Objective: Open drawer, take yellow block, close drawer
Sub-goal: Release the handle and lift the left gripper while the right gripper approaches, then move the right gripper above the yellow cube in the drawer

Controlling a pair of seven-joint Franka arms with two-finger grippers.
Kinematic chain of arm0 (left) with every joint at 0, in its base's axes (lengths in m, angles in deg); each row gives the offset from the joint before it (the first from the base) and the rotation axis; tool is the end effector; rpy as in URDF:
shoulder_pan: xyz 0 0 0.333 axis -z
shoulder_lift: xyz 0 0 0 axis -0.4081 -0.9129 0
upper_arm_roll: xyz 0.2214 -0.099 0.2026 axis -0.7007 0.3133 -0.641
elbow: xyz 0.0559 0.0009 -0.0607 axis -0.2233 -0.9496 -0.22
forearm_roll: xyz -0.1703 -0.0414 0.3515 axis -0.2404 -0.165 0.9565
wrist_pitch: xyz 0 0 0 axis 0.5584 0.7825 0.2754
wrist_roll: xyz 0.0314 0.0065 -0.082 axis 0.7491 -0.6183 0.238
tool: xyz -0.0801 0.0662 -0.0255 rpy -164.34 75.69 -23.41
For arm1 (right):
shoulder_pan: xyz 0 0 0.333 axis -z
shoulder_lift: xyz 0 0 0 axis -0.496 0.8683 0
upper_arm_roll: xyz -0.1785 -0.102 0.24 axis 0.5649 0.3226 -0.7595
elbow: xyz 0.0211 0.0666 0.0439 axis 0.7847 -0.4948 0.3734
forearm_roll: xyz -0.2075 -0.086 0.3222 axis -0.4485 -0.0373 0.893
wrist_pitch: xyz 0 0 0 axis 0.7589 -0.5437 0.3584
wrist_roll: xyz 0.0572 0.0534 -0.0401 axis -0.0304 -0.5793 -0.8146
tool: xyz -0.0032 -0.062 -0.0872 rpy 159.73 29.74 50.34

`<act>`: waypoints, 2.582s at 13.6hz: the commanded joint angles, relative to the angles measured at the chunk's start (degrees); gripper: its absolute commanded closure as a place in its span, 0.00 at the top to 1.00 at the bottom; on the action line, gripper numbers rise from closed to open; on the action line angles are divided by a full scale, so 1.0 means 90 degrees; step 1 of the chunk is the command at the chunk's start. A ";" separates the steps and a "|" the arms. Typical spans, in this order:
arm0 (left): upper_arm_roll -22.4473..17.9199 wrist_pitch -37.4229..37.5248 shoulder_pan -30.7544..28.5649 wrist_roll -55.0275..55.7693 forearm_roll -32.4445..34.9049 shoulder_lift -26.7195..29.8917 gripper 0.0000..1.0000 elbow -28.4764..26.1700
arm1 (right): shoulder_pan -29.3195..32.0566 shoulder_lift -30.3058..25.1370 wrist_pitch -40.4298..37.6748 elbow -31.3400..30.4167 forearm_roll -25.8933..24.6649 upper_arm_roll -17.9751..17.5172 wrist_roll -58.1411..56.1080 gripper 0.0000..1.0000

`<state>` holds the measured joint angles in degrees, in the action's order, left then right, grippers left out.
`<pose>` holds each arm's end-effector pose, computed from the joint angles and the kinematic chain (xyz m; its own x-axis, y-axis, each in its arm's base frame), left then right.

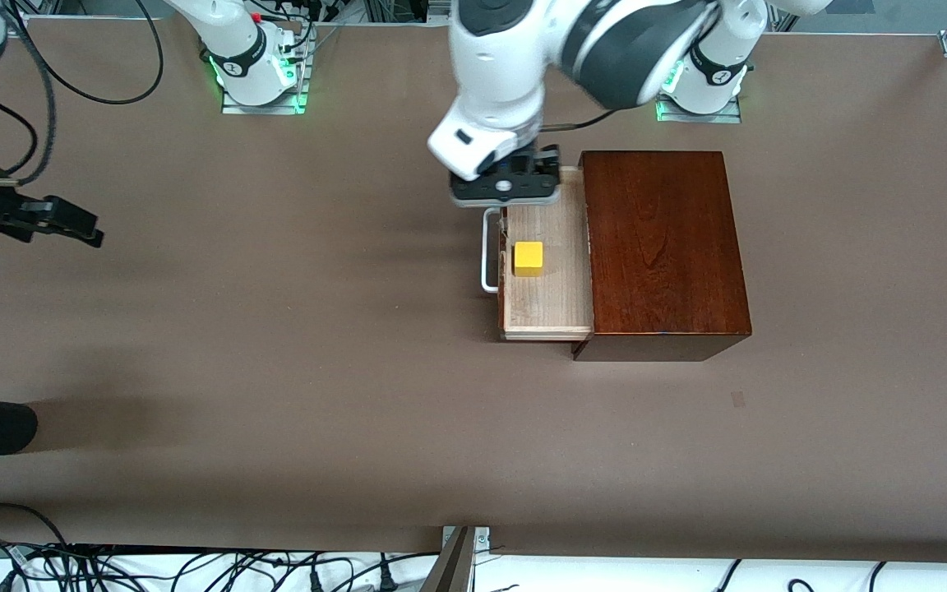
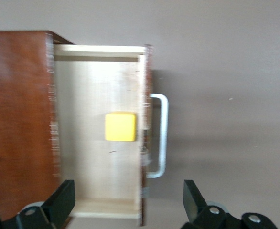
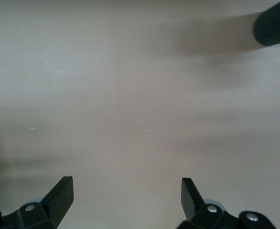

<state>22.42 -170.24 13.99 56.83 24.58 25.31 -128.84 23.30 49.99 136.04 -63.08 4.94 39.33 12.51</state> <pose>0.5002 -0.4528 0.5320 0.9985 0.0161 -0.0516 0.0130 -0.9982 -0.0588 0.6029 0.0293 0.5918 0.9976 -0.0594 -0.0356 -0.0599 -0.9981 -0.0132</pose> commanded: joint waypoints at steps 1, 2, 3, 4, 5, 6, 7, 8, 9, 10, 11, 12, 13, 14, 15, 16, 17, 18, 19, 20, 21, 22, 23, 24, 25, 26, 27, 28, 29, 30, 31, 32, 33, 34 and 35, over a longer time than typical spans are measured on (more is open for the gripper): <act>0.0102 0.0193 -0.0616 -0.0983 -0.0170 0.0860 1.00 -0.0705 | -0.0057 -0.0020 -0.0119 0.0075 0.0061 -0.0466 0.0259 1.00; 0.0063 0.0204 -0.0811 -0.1267 -0.0170 0.1153 1.00 -0.0862 | -0.0066 -0.0011 -0.0119 0.0075 0.0061 -0.0700 0.0268 1.00; 0.0092 0.0387 -0.1113 -0.1541 -0.0170 0.1301 1.00 -0.0863 | -0.0115 -0.0011 -0.0109 0.0075 0.0061 -0.0944 0.0297 1.00; 0.0112 0.0583 -0.1367 -0.1737 -0.0170 0.1409 1.00 -0.0844 | -0.0193 0.0028 -0.0109 0.0075 0.0061 -0.1072 0.0375 1.00; 0.0102 0.0652 -0.1553 -0.1845 -0.0170 0.1536 1.00 -0.0883 | -0.0329 0.0048 -0.0100 0.0075 0.0051 -0.1141 0.0492 1.00; 0.0102 0.0759 -0.1807 -0.1991 -0.0170 0.1634 1.00 -0.0893 | -0.0504 0.0067 -0.0071 0.0075 0.0051 -0.1142 0.0599 1.00; 0.0102 0.0838 -0.2003 -0.2205 -0.0170 0.1693 1.00 -0.0893 | -0.0641 0.0077 -0.0032 0.0075 0.0060 -0.1142 0.0668 1.00; 0.0102 0.0906 -0.2237 -0.2391 -0.0170 0.1771 1.00 -0.0902 | -0.0778 0.0126 0.0007 0.0085 0.0051 -0.1151 0.0688 1.00; 0.0102 0.0955 -0.2461 -0.2596 -0.0170 0.1839 1.00 -0.0912 | -0.0915 0.0174 0.0037 0.0085 0.0051 -0.1171 0.0688 1.00; 0.0102 0.0975 -0.2754 -0.2879 -0.0170 0.1878 1.00 -0.0932 | -0.1071 0.0233 0.0114 0.0085 0.0051 -0.1171 0.0688 1.00; 0.0112 0.0965 -0.3066 -0.3133 -0.0180 0.1946 1.00 -0.0961 | -0.1256 0.0272 0.0154 0.0095 0.0051 -0.1171 0.0708 1.00; 0.0112 0.0946 -0.3330 -0.3290 -0.0180 0.1986 1.00 -0.1058 | -0.1442 0.0379 0.0222 0.0182 0.0051 -0.1171 0.0775 1.00; 0.0112 0.0926 -0.3565 -0.3369 -0.0180 0.2025 1.00 -0.1097 | -0.1627 0.0544 0.0223 0.0357 0.0051 -0.1171 0.0911 1.00; 0.0112 0.0907 -0.3722 -0.3389 -0.0180 0.2045 1.00 -0.1175 | -0.1861 0.0739 0.0213 0.0620 0.0041 -0.1171 0.0990 1.00; 0.0112 0.0887 -0.3859 -0.3409 -0.0180 0.2074 1.00 -0.1224 | -0.2105 0.0915 0.0223 0.0816 0.0031 -0.1171 0.1001 1.00; 0.0102 0.0868 -0.3957 -0.3418 -0.0180 0.2084 1.00 -0.1234 | -0.2262 0.1052 0.0261 0.0953 0.0031 -0.1171 0.0981 1.00; 0.0102 0.0781 -0.4054 -0.3419 -0.0180 0.2084 1.00 -0.1264 | -0.2428 0.1218 0.0397 0.1070 0.0031 -0.1171 0.0952 1.00; 0.0102 0.0731 -0.4133 -0.3419 -0.0180 0.2084 1.00 -0.1322 | -0.2555 0.1326 0.0572 0.1120 0.0041 -0.1171 0.0923 1.00; 0.0102 0.0663 -0.4143 -0.3419 -0.0180 0.2074 1.00 -0.1322 | -0.2663 0.1424 0.0748 0.1140 0.0051 -0.1181 0.0903 1.00; 0.0083 0.0643 -0.4172 -0.3419 -0.0180 0.2045 1.00 -0.1313 | -0.2829 0.1512 0.0953 0.1140 0.0051 -0.1171 0.0913 1.00; 0.0063 0.0682 -0.4250 -0.3419 -0.0180 0.2006 1.00 -0.1284 | -0.2937 0.1629 0.1110 0.1149 0.0060 -0.1181 0.0913 1.00; 0.0063 0.0711 -0.4289 -0.3341 -0.0170 0.1996 1.00 -0.1274 | -0.3015 0.1746 0.1169 0.1246 0.0070 -0.1181 0.0913 1.00; 0.0063 0.0721 -0.4290 -0.3321 -0.0160 0.1996 1.00 -0.1283 | -0.3025 0.1902 0.1170 0.1392 0.0119 -0.1181 0.0903 1.00; 0.0053 0.0721 -0.4299 -0.3321 -0.0160 0.1996 1.00 -0.1264 | -0.3045 0.2019 0.1170 0.1539 0.0177 -0.1181 0.0874 1.00; 0.0034 0.0721 -0.4319 -0.3321 -0.0160 0.1996 1.00 -0.1254 | -0.3132 0.2127 0.1170 0.1637 0.0187 -0.1191 0.0796 1.00; 0.0034 0.0712 -0.4348 -0.3321 -0.0160 0.1996 1.00 -0.1254 | -0.3172 0.2254 0.1189 0.1715 0.0188 -0.1229 0.0631 1.00; 0.0034 0.0692 -0.4348 -0.3321 -0.0160 0.1996 1.00 -0.1254 | -0.3249 0.2381 0.1228 0.1774 0.0188 -0.1249 0.0398 1.00; 0.0034 0.0663 -0.4348 -0.3321 -0.0160 0.1986 1.00 -0.1244 | -0.3327 0.2479 0.1316 0.1804 0.0178 -0.1278 0.0183 1.00; 0.0034 0.0663 -0.4348 -0.3311 -0.0160 0.1986 1.00 -0.1235 | -0.3493 0.2576 0.1461 0.1794 0.0178 -0.1279 0.0113 1.00; 0.0034 0.0663 -0.4348 -0.3321 -0.0160 0.1986 1.00 -0.1235 | -0.3678 0.2683 0.1618 0.1794 0.0158 -0.1279 0.0141 1.00; 0.0034 0.0663 -0.4348 -0.3311 -0.0160 0.1986 1.00 -0.1235 | -0.3854 0.2781 0.1783 0.1794 0.0139 -0.1279 0.0170 1.00; 0.0034 0.0663 -0.4348 -0.3311 -0.0160 0.1986 1.00 -0.1235 | -0.4010 0.2898 0.1969 0.1794 0.0119 -0.1269 0.0180 1.00; 0.0034 0.0663 -0.4348 -0.3311 -0.0160 0.1986 1.00 -0.1235 | -0.4138 0.2977 0.2125 0.1794 0.0119 -0.1269 0.0180 1.00; 0.0034 0.0672 -0.4358 -0.3311 -0.0160 0.1986 1.00 -0.1235 | -0.4245 0.3016 0.2243 0.1794 0.0109 -0.1269 0.0171 1.00; 0.0024 0.0672 -0.4368 -0.3311 -0.0160 0.1986 1.00 -0.1235 | -0.4314 0.3026 0.2321 0.1804 0.0100 -0.1269 0.0132 1.00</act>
<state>22.49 -163.56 -24.56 26.97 24.44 41.82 -138.68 -14.48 75.95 156.37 -49.40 5.81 27.68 14.82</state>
